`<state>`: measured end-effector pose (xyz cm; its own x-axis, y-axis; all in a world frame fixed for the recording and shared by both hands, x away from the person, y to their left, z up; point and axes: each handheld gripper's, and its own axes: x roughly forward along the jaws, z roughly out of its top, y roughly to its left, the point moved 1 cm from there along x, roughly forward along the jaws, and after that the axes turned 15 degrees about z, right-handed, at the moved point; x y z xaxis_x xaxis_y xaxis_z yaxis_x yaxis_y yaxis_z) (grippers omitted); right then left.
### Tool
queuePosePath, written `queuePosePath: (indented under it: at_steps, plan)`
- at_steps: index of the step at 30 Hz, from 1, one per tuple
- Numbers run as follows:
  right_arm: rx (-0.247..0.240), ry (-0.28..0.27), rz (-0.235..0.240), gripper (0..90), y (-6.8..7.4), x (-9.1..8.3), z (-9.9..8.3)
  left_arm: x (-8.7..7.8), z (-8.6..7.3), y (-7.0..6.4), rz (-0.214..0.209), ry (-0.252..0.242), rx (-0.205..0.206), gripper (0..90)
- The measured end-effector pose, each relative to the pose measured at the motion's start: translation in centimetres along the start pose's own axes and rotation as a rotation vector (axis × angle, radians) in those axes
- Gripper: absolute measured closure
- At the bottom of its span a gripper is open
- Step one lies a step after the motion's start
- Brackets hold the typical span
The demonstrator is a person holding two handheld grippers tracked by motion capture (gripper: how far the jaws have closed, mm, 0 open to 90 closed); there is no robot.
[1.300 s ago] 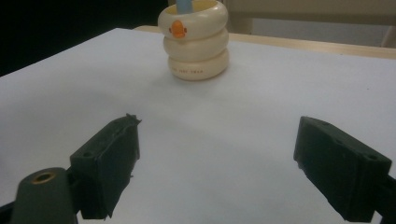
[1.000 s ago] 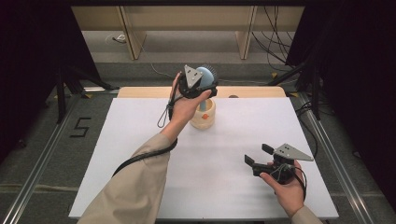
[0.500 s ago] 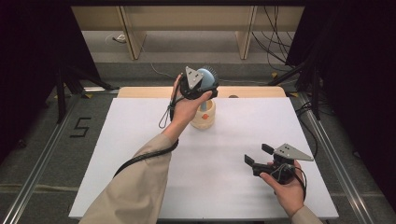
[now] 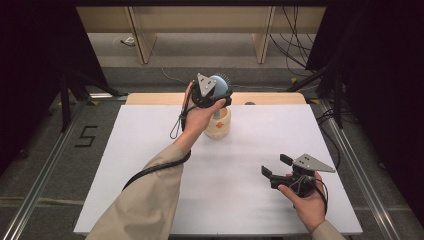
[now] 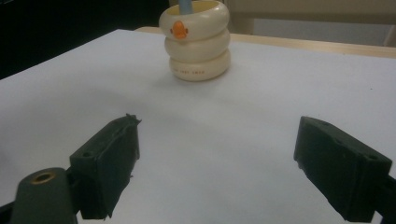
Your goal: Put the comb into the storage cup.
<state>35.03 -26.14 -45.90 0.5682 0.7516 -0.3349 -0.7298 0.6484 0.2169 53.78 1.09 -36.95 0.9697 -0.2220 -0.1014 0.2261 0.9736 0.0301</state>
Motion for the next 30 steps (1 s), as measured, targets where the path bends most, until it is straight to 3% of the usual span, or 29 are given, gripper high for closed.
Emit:
queuePosePath:
  at_steps: [30]
  plan:
    - [-0.004,-0.001,-0.002,15.2,0.0,0.0,0.0,0.2,-1.3,0.1,0.005,0.013,-0.011,19.5]
